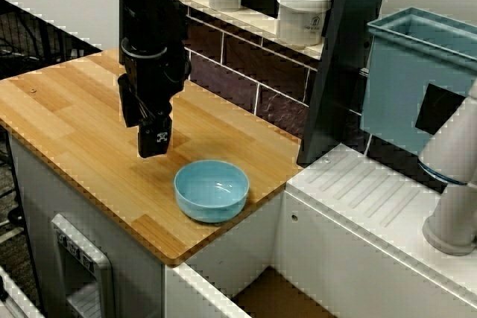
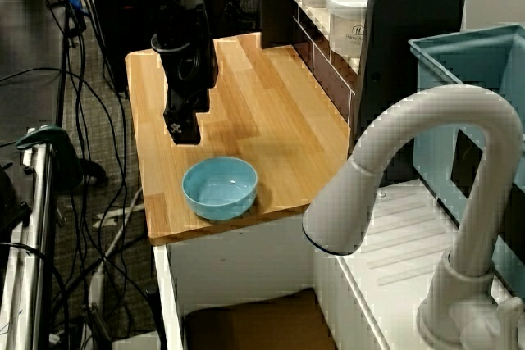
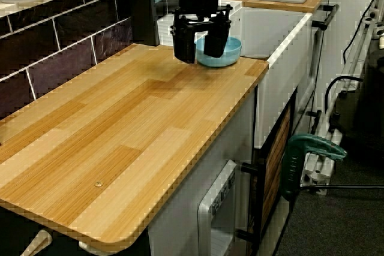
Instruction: Push into sink
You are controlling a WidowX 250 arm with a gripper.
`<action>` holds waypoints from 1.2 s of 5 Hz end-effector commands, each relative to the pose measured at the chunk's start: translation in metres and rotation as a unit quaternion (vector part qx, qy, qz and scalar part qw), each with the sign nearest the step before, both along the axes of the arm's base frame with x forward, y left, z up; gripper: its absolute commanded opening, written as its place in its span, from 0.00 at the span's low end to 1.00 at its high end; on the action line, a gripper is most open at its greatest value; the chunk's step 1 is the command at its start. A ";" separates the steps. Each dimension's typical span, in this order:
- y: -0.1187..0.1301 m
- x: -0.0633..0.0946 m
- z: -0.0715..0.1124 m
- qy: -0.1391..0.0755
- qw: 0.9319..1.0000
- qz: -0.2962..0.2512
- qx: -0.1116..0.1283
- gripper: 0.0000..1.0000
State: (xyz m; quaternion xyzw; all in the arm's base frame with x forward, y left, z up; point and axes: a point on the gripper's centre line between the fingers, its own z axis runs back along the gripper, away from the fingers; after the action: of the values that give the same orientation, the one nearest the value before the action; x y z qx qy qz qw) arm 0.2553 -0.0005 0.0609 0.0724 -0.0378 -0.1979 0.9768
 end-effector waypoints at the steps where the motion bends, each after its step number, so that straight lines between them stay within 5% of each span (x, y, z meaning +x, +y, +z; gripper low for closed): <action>1: -0.004 0.008 -0.004 -0.006 1.000 0.009 0.020 1.00; 3: 0.004 0.016 -0.010 -0.003 1.000 0.019 0.018 1.00; 6: -0.051 0.018 -0.006 -0.012 1.000 0.004 0.011 1.00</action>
State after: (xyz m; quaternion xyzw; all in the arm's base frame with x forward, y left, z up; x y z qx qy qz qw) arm 0.2683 -0.0490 0.0461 0.0857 -0.0268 -0.1940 0.9769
